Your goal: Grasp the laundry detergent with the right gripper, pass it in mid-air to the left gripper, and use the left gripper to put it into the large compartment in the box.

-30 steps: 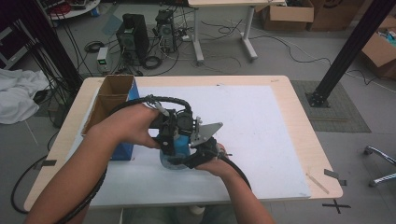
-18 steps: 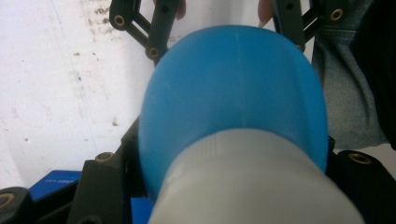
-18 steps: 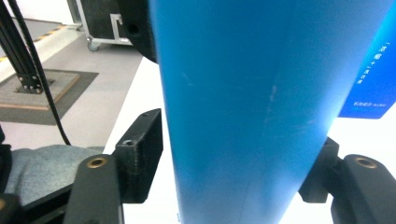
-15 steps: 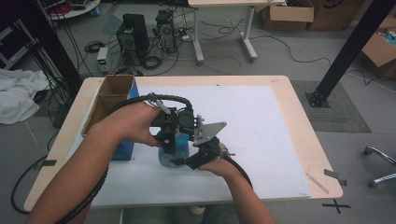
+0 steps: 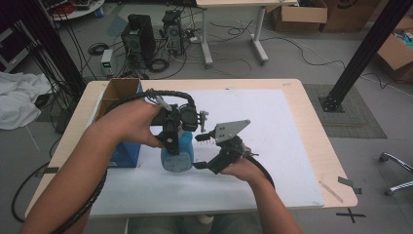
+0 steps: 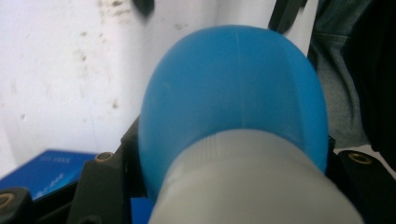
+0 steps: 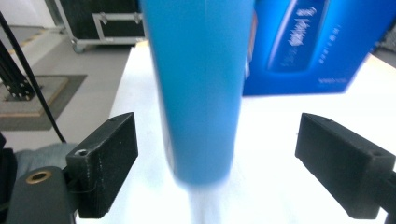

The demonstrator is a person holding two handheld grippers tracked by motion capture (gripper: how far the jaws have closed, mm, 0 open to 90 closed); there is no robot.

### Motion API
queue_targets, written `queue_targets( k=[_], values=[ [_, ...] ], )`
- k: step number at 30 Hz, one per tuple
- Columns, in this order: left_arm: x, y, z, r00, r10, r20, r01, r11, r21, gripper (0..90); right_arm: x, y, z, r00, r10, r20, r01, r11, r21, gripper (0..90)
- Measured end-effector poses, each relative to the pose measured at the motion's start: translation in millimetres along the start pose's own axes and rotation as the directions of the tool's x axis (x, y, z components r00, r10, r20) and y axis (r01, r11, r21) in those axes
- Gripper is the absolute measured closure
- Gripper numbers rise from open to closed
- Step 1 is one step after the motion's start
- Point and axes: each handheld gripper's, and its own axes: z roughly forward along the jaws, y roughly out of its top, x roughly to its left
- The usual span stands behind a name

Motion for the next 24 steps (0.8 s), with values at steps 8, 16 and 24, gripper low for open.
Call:
queue_targets(
  k=[8,16,24],
  values=[
    [21.2,-22.2,-28.6,0.9920,-0.123,0.028,0.123,0.9923,-0.013,39.3,-9.3,11.2,-34.4,0.9986,0.013,0.052,-0.019,0.994,0.111,5.0],
    [50.4,-54.6,-54.0,0.9584,-0.280,0.057,0.282,0.9583,-0.043,39.3,-15.5,26.4,-52.2,0.9973,-0.009,0.073,-0.012,0.961,0.276,0.0],
    [71.8,-82.5,-77.5,0.8632,-0.500,0.074,0.501,0.8656,0.001,39.2,-24.4,36.5,-58.6,0.9985,-0.029,0.046,0.007,0.911,0.413,0.0]
  ],
)
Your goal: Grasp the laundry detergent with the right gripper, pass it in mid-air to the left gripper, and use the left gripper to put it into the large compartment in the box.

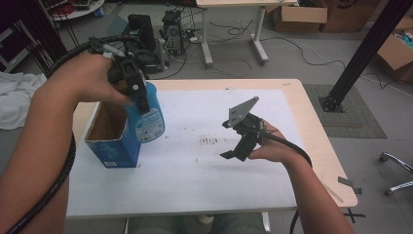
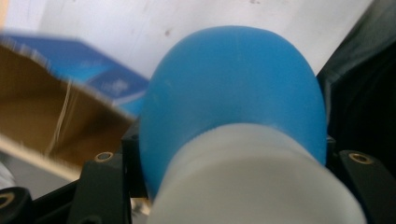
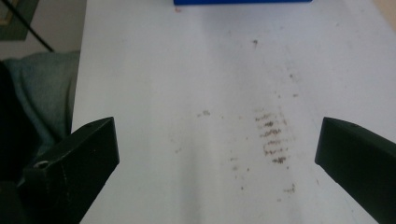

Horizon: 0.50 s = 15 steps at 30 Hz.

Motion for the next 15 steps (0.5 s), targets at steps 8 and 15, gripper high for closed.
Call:
queue_targets(
  k=[8,15],
  values=[
    [31.2,-25.0,-26.3,0.9428,-0.333,-0.005,0.333,0.9427,0.012,39.2,-3.9,2.9,2.5,0.9981,-0.034,-0.051,0.043,0.982,0.186,0.0],
    [47.7,-47.8,-42.3,0.8559,-0.517,-0.003,0.517,0.8554,0.034,39.2,-4.7,7.1,-3.4,0.9942,-0.045,-0.098,0.080,0.919,0.387,0.0]
  ],
)
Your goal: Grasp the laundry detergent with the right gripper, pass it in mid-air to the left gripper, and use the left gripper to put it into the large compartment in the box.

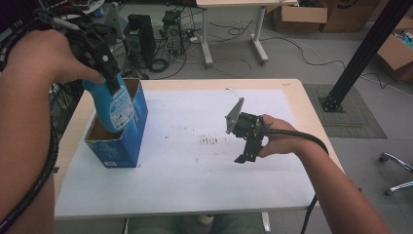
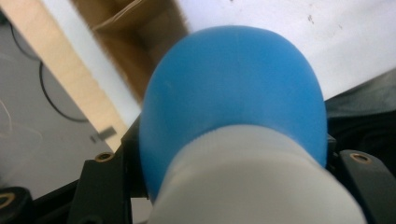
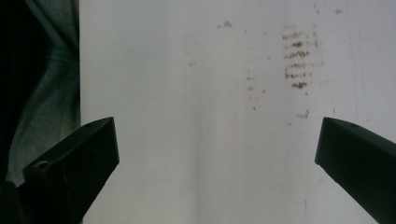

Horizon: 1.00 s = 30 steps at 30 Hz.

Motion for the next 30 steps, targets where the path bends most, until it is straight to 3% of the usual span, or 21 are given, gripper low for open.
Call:
queue_targets(
  k=[5,8,11,15,23,30],
  values=[
    [13.7,-3.4,-4.2,0.9923,-0.123,0.018,0.123,0.9924,-0.005,39.2,-1.3,0.7,-8.8,0.9999,-0.007,-0.008,0.008,0.999,0.049,0.0],
    [21.0,-4.7,-5.9,0.9802,-0.195,0.031,0.196,0.9800,-0.031,39.2,0.1,2.2,-11.8,0.9996,-0.027,-0.007,0.027,0.995,0.095,0.0],
    [29.3,-4.2,-4.7,0.9696,-0.241,0.039,0.243,0.9695,-0.035,39.2,2.2,4.9,-14.0,0.9986,-0.049,-0.021,0.052,0.989,0.136,0.0],
    [37.7,-2.7,0.7,0.9564,-0.289,0.044,0.290,0.9566,-0.028,39.2,4.3,12.1,-18.8,0.9966,-0.076,-0.034,0.080,0.982,0.172,0.0],
    [53.0,1.1,26.5,0.9365,-0.349,0.037,0.350,0.9367,-0.018,39.3,2.6,15.8,-20.1,0.9959,-0.084,-0.034,0.089,0.980,0.177,0.0],
    [59.1,5.7,54.6,0.9298,-0.366,0.034,0.367,0.9301,-0.015,39.3,1.8,14.9,-14.6,0.9956,-0.085,-0.041,0.091,0.977,0.191,0.0]
  ],
)
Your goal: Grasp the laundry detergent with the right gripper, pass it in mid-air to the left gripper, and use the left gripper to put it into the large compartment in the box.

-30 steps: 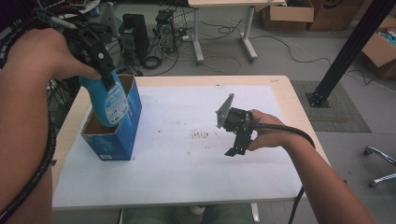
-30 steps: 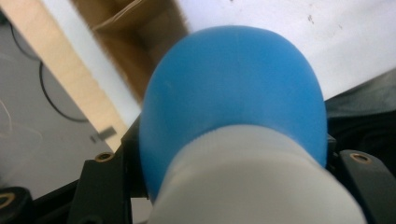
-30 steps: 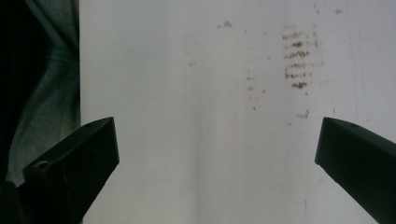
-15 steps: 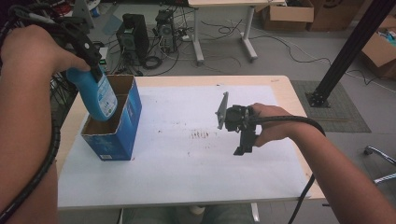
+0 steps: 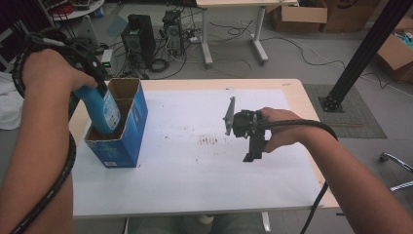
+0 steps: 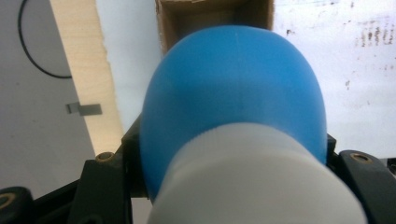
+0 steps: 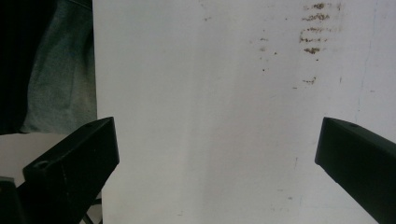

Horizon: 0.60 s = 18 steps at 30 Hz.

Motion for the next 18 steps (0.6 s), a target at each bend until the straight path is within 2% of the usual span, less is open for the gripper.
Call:
queue_targets(
  k=[18],
  values=[
    [-5.5,7.1,70.1,1.0000,0.005,-0.004,-0.005,0.9996,0.026,39.3,0.7,-2.5,2.5,0.9999,0.008,-0.011,-0.008,1.000,0.007,0.0]
  ],
)
